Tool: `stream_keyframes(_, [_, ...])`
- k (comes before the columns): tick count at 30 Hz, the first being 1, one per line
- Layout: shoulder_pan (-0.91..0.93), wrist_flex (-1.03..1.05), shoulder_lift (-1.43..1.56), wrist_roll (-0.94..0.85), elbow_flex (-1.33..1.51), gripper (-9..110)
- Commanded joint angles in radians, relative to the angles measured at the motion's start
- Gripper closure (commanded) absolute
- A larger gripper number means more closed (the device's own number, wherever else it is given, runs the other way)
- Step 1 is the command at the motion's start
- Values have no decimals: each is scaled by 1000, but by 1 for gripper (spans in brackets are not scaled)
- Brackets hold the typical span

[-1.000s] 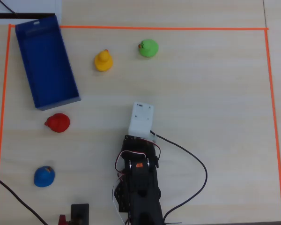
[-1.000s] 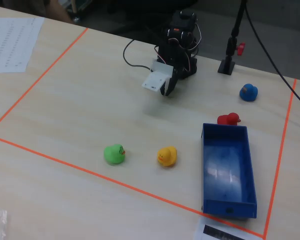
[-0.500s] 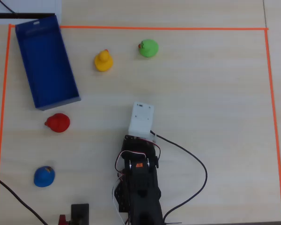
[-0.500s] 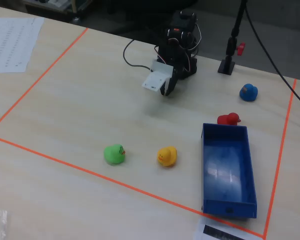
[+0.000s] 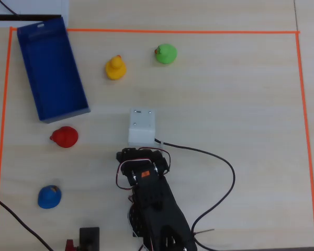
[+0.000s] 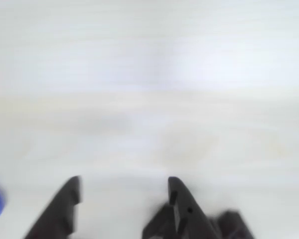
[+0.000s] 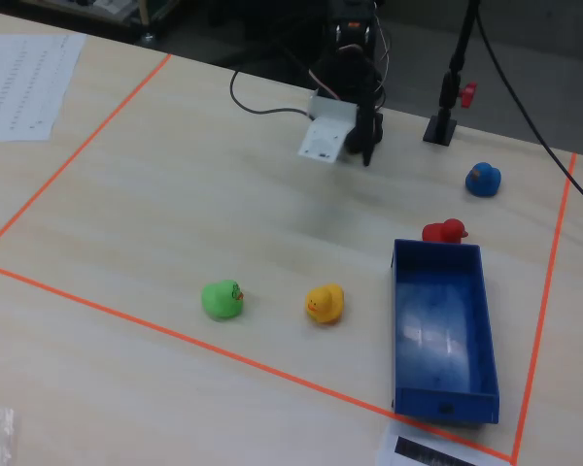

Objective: Grasp blue duck and put it into box.

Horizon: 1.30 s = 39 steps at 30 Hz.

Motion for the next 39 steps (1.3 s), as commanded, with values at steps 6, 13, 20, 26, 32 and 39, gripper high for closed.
stream_keyframes(6, [-499, 143, -371, 258, -549, 71])
stream_keyframes(13, [-838, 132, -660, 376, -729, 70])
stream_keyframes(20, [-956, 163, -844, 334, -946, 70])
stream_keyframes(26, [-1008, -46, -936, 288, -845, 68])
stream_keyframes(32, [-986, -282, -973, 244, -666, 65])
stream_keyframes(39, [-957, -457, -971, 238, -492, 65])
